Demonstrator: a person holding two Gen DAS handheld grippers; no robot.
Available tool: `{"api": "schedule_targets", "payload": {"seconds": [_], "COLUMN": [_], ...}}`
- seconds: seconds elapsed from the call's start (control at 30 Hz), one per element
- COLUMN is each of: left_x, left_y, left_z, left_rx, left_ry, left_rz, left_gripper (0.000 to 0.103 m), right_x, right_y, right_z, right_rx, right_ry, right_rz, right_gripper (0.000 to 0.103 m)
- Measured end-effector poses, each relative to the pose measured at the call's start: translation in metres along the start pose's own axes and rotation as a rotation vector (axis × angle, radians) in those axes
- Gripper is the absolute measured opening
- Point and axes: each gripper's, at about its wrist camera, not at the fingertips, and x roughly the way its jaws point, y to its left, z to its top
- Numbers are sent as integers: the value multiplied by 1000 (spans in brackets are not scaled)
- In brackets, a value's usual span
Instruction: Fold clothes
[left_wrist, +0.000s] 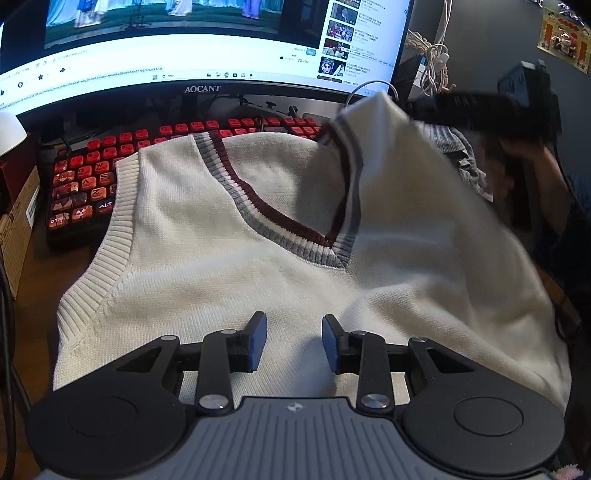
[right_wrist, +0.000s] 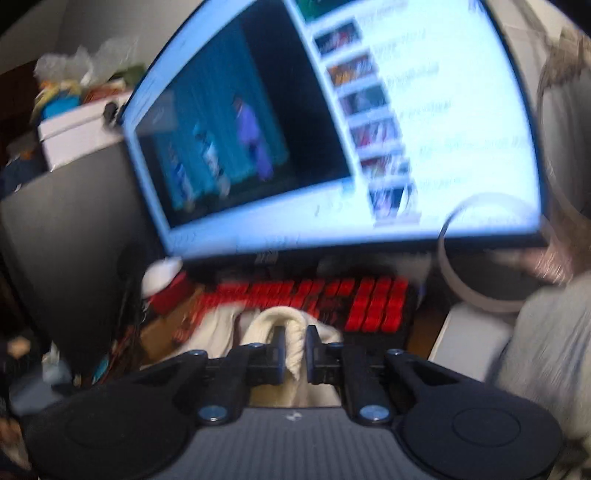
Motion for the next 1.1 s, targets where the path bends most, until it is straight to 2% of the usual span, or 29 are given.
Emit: {"api": "schedule_targets", "payload": {"seconds": [0.1, 0.17, 0.3, 0.33, 0.43, 0.57, 0.63, 0.73, 0.8, 0.87, 0.93, 1.03, 1.1], "left_x": [0, 1, 1, 1, 2, 2, 2, 1, 1, 1, 1, 0, -1], "left_y": [-2, -2, 0, 0, 0, 0, 0, -1, -1, -2, -2, -1, 0], "left_z": [0, 0, 0, 0, 1, 1, 1, 0, 0, 0, 1, 1, 1], "left_rx": [15, 21, 17, 17, 21, 23, 23, 25, 25, 29, 35, 42, 49], "left_ry": [0, -2, -3, -2, -1, 1, 0, -2, -2, -2, 0, 6, 10], "left_rz": [3, 5, 4, 5, 9, 12, 13, 15, 16, 17, 17, 15, 13], "left_gripper": [32, 32, 32, 32, 32, 32, 32, 32, 32, 32, 32, 32, 32], "right_x": [-3, -1, 1, -1, -13, -28, -36, -37, -30, -21, -9, 4, 11], "right_y": [-8, -17, -30, -32, -37, -35, -37, -33, -26, -9, 9, 19, 16], "right_z": [18, 17, 4, 1, -1, 3, 6, 2, -6, -17, -30, -47, -50], "right_rx": [-84, -150, -235, -240, -212, -234, -188, -139, -142, -275, -486, -704, -746], "right_ry": [32, 100, 194, 196, 164, 118, 105, 143, 182, 211, 242, 282, 300], "right_rz": [-170, -255, -356, -363, -375, -458, -434, -349, -326, -392, -496, -545, -537], "right_gripper": [6, 6, 13, 17, 18, 18, 18, 18, 18, 18, 18, 18, 19]}}
